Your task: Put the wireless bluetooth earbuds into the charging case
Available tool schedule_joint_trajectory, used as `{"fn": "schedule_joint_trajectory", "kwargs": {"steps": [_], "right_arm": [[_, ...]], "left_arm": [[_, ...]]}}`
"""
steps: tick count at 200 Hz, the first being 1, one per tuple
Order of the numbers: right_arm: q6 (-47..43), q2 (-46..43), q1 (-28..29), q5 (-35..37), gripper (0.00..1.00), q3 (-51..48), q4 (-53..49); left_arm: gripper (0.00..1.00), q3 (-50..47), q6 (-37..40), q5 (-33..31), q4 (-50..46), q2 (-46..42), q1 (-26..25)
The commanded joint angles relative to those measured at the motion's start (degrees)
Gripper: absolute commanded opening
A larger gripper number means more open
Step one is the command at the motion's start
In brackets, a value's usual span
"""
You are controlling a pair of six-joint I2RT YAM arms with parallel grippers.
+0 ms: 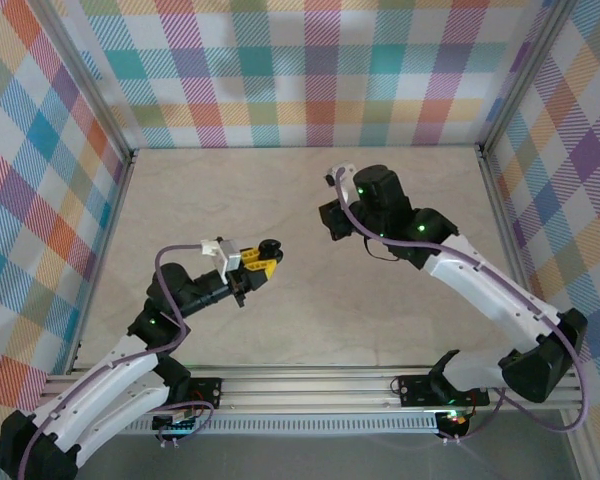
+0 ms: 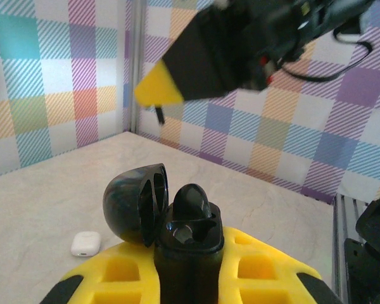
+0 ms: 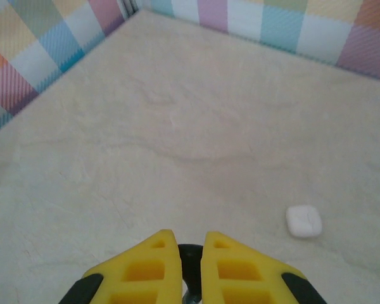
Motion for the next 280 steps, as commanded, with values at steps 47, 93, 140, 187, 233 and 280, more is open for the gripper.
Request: {"fn": "schedule_joint_trajectory", "kwargs": {"steps": [47,93,140,187,233,280], "right_arm": [[-2.97,-3.15,2.09,-8.69,0.09,-0.58,10.43],[-5.09,-4.24,4.53,-11.4,0.09,-0.88,13.5],[-6.75,-4.63,6.32,-14.28,0.09,-2.3,14.48],[-8.28,-4.25,7.91,-15.87,0.08,-3.2,16.08],[-8.46,-3.65,9.29,-16.35,0.08,-3.57,16.08],[-8.64,-3.46,9.6,-15.38,0.08,-4.05,16.55]], "left_arm": [[0.0,6.66,-0.16,2.94,8.05,9.38,-0.03],[0.0,8.32,0.0,4.25,10.39,12.92,-0.03],[0.0,8.74,-0.21,5.26,11.88,14.38,-0.3],[0.0,8.38,-0.26,4.31,11.33,12.97,-0.47],[0.0,8.6,-0.15,4.38,11.16,11.92,-0.56],[0.0,8.56,-0.08,3.78,12.25,12.56,-0.82]]}}
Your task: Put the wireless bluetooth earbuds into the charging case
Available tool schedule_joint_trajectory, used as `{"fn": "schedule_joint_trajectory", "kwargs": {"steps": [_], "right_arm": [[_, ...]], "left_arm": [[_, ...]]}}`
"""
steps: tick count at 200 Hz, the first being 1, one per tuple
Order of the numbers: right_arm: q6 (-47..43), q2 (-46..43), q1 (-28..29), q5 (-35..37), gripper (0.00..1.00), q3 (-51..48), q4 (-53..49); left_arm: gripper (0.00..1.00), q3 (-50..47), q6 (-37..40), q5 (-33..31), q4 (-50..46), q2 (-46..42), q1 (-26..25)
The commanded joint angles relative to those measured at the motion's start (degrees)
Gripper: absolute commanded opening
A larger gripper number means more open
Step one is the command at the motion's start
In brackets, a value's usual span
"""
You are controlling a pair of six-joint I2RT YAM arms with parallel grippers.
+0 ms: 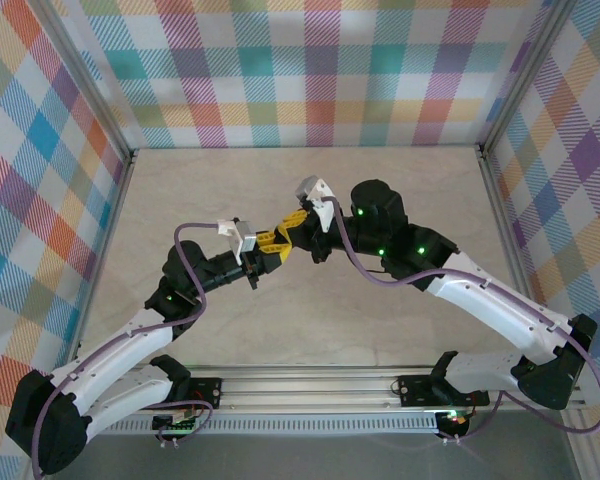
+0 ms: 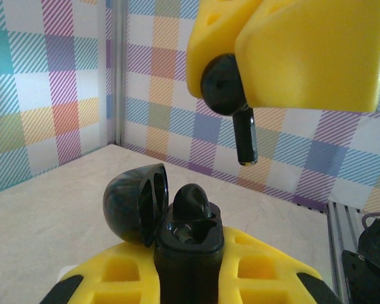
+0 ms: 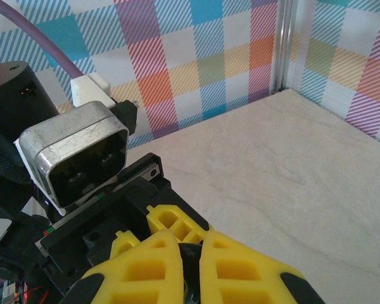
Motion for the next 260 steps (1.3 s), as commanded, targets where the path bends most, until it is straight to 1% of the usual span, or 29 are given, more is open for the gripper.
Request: {"fn": "schedule_joint_trajectory", "kwargs": {"steps": [1,106,152,260], "right_arm": [[-1.05,0.19,0.42,-0.37,0.08,-0.82,2.87],[-0.86,3.22,0.74,-0.58,0.08,-1.01,2.92],[-0.48,2.15,0.77,0.57,0.08,-2.37,2.33],[-1.86,1.07,0.7,1.08,0.08,-1.16,-0.25]], "left_arm": [[0.0,2.07,-0.06,0.15,3.95,-0.25,-0.5],[0.0,2.68,0.71,-0.33,2.32,-2.14,-1.63],[0.0,2.68,1.26,-0.55,1.49,-2.7,-1.64],[0.0,2.42,0.91,-0.46,2.04,-3.14,-1.64]]}}
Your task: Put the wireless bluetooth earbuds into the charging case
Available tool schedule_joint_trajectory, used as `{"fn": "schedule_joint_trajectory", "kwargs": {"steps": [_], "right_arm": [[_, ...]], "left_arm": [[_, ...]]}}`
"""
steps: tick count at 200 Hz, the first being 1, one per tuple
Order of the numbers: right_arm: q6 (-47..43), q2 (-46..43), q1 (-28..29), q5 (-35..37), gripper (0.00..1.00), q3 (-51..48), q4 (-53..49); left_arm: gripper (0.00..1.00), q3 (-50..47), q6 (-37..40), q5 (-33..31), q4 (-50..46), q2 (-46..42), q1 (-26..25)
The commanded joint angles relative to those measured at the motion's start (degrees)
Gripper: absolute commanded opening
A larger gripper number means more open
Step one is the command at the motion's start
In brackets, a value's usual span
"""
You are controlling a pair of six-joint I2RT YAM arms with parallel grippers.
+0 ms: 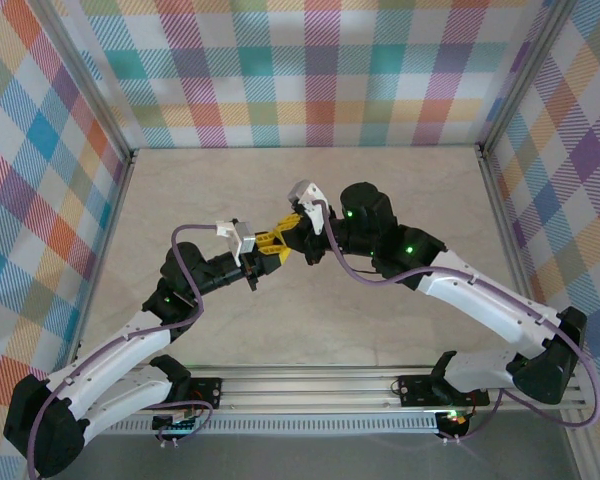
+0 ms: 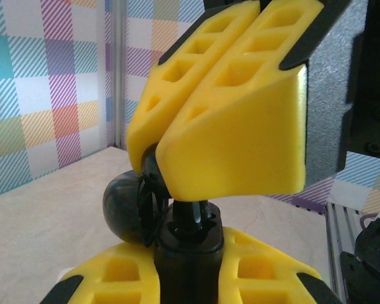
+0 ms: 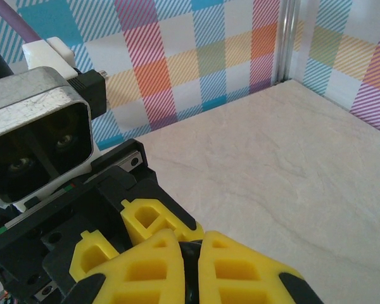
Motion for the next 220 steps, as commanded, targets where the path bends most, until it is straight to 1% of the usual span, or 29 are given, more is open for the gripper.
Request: {"fn": "schedule_joint_trajectory", "kwargs": {"steps": [1,46,79,139,179,188,202,220], "right_arm": [[-1.28,-1.05,0.3,0.59,0.08,0.2,-2.16],[-0.25,-1.21,0.23,-0.09,0.08,-0.43,-1.83],[2.08,-1.79,0.24,-1.15,0.09,-2.85,1.26],[3.67,-2.9,0.16,-1.78,0.11,-4.92,3.13],[4.22,-3.24,0.17,-2.08,0.23,-4.37,2.86],[4.35,-3.46,0.16,-1.79,0.3,-4.11,2.82],[4.8,-3.9,0.15,-1.15,0.44,-3.54,2.43],[5.84,-4.54,0.15,-0.21,0.49,-2.55,1.7]], "left_arm": [[0.0,2.05,0.67,0.46,3.78,-1.57,-0.61],[0.0,2.4,0.44,0.63,3.9,-1.52,-0.61],[0.0,2.49,-0.71,0.05,5.14,-1.57,-0.61],[0.0,2.53,-2.48,-0.73,7.5,-2.45,-0.61],[0.0,2.5,-2.67,-0.69,6.92,-2.79,-0.61],[0.0,2.48,-2.67,-0.71,6.74,-2.8,-0.61],[0.0,2.32,-2.67,-0.62,6.44,-2.73,-0.67],[0.0,2.21,-2.67,-0.66,6.32,-2.53,-0.69]]}}
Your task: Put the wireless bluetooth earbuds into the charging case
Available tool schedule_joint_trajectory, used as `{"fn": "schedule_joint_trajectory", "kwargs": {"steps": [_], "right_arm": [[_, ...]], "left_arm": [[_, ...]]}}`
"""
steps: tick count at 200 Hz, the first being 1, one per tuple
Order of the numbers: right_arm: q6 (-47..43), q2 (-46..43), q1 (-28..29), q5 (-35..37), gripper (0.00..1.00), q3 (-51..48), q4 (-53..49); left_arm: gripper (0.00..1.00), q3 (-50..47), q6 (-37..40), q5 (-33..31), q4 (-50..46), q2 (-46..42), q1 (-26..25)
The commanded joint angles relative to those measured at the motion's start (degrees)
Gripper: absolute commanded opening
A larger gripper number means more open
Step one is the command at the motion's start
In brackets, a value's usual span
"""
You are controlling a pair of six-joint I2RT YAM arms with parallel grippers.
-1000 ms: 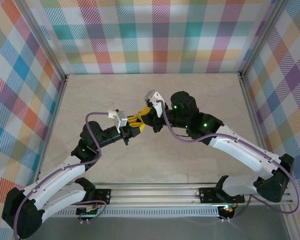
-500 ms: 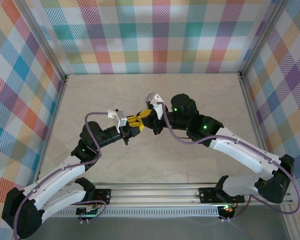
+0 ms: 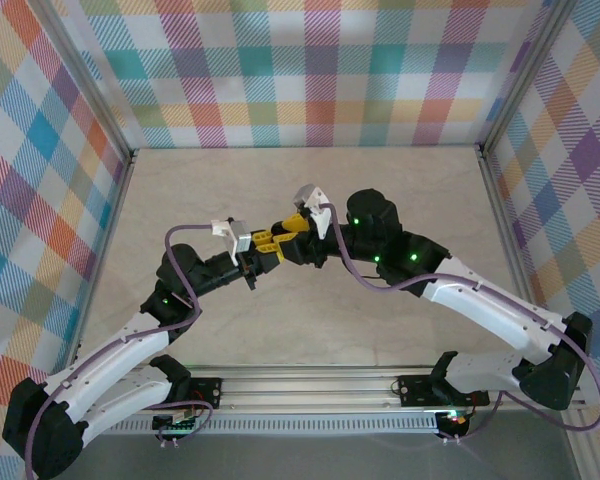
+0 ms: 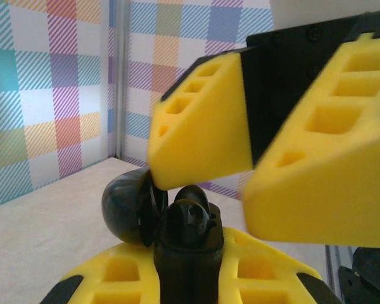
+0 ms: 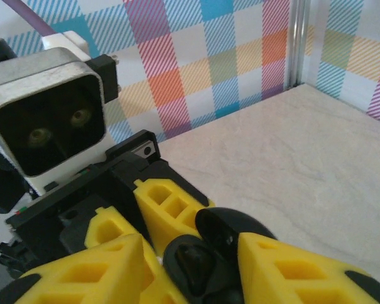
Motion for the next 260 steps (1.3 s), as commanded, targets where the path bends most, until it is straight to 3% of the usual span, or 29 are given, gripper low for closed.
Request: {"fn": "schedule_joint_trajectory", "kwargs": {"steps": [1,23,64,142,178,219,260], "right_arm": [[1.71,-1.89,0.13,1.35,0.49,1.33,-1.98],[2.94,-2.73,-0.13,2.16,0.6,3.82,-3.81],[7.88,-3.81,-2.85,4.87,0.68,10.65,-10.02],[19.37,15.11,-11.76,-17.4,0.7,31.82,-31.47],[22.08,21.54,-12.9,-24.56,0.57,35.6,-35.06],[22.77,23.14,-12.98,-31.15,0.42,35.74,-34.85],[24.06,23.36,-12.99,-36.2,0.35,34.86,-32.94]], "left_arm": [[0.0,2.19,-0.82,0.13,4.92,-1.35,-0.5],[0.0,2.37,-0.53,0.4,3.89,-0.87,-0.5],[0.0,2.51,-0.17,1.24,2.55,-0.74,-0.5],[0.0,4.03,-0.81,6.38,3.84,1.93,-0.5],[0.0,4.48,-0.15,5.84,3.58,2.36,-0.5],[0.0,5.1,1.72,4.22,1.67,2.83,-0.5],[0.0,4.93,1.91,1.96,2.5,3.92,-0.5]]}}
